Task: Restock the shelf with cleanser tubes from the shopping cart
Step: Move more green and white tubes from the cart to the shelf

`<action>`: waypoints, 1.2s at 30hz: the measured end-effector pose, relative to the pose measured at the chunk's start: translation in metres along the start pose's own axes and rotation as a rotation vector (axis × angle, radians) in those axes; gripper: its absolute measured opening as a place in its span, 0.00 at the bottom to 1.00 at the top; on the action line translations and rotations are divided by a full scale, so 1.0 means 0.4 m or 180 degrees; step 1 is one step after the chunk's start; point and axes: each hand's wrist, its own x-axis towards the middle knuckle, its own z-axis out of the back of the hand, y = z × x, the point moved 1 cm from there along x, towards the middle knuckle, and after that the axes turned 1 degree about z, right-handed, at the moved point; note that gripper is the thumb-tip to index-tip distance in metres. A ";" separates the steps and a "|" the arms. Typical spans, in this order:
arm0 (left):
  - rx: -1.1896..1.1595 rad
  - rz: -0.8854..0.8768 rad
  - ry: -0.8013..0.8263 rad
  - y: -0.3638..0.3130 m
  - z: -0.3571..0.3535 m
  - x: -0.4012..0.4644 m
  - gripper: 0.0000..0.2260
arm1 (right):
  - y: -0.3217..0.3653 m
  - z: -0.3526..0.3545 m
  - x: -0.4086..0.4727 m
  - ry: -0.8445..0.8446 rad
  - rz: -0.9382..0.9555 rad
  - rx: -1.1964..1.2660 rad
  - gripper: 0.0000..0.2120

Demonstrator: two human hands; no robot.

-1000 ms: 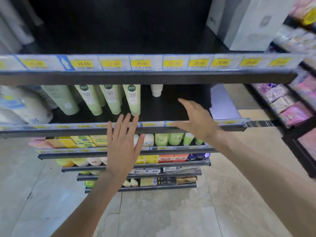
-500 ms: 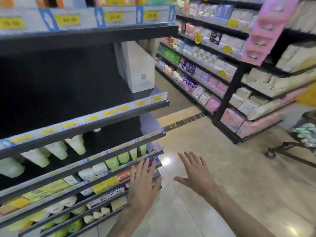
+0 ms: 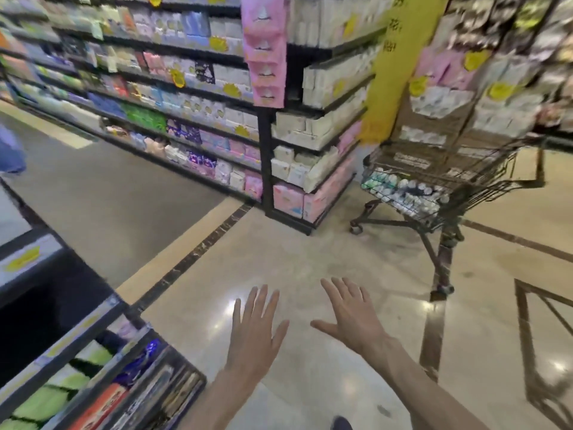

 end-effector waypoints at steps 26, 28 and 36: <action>-0.0107 -0.1455 0.0486 -0.760 -0.284 1.267 0.31 | -1.092 0.152 0.578 0.0018 -0.1570 0.0311 0.48; -0.0064 -0.1533 0.0525 -0.792 -0.297 1.384 0.31 | -1.149 0.165 0.654 -0.0039 -0.1719 0.0326 0.47; -0.0059 -0.1871 0.0677 -0.931 -0.329 1.777 0.29 | -1.382 0.212 0.901 -0.0202 -0.2112 0.0398 0.51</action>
